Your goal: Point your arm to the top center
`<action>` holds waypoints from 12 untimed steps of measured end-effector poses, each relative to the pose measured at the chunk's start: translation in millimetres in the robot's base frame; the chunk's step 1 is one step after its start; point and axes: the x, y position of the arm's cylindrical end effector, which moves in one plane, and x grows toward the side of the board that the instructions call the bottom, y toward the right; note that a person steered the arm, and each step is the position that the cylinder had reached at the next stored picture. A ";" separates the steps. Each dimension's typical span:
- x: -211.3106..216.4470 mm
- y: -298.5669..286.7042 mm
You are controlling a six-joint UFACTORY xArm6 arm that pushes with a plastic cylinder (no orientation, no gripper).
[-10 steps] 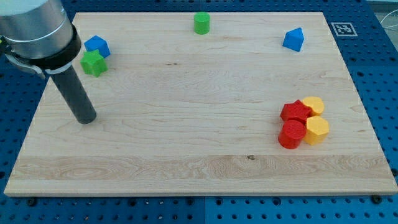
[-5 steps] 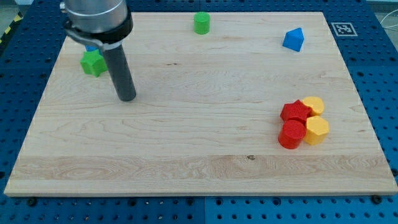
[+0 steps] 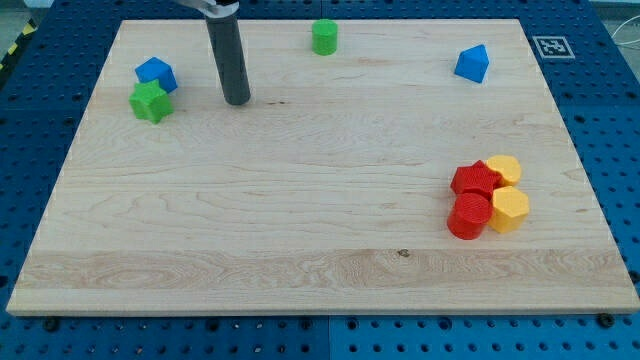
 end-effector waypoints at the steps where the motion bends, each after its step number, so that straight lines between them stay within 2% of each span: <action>1: -23.6 0.0; 8: -144.7 23.0; 12: -141.6 77.5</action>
